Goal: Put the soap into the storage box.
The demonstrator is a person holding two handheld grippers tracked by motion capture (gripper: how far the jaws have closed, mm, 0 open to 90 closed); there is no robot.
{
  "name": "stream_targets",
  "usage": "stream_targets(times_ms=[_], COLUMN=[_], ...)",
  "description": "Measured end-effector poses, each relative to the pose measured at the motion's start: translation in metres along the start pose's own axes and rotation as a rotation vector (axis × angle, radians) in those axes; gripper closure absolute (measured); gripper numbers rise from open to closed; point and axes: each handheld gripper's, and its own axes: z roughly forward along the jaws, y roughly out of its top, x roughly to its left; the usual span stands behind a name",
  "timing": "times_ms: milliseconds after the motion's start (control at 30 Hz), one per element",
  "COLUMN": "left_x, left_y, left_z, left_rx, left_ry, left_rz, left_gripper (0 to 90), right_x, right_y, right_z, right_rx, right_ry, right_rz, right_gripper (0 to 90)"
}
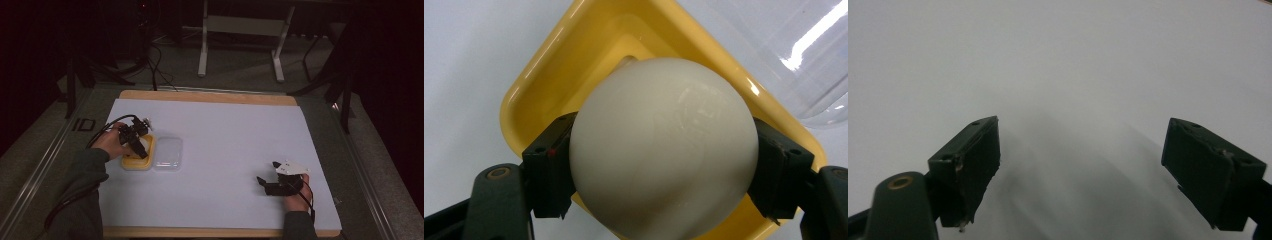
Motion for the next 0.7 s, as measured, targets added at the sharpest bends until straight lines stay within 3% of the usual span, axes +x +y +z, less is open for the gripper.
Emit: stream_targets(times_ms=[467,600,700], left_x=[-0.001,0.001,0.004], left_y=[-0.001,-0.001,-0.004], left_z=[0.009,0.011,0.012], left_rx=[0.039,0.025,0.007], left_ry=[-0.003,-0.017,-0.054], left_rz=[0.004,-0.012,-0.025], left_gripper=[25.5,25.4,25.1], right_x=[0.0,0.0,0.0], right_y=[0.0,0.0,0.0], right_z=[0.0,0.0,0.0], right_rx=[0.001,0.0,0.001], right_ry=[0.0,0.0,0.002], right_rz=[0.001,0.0,0.0], right_gripper=[15.6,15.6,15.6])
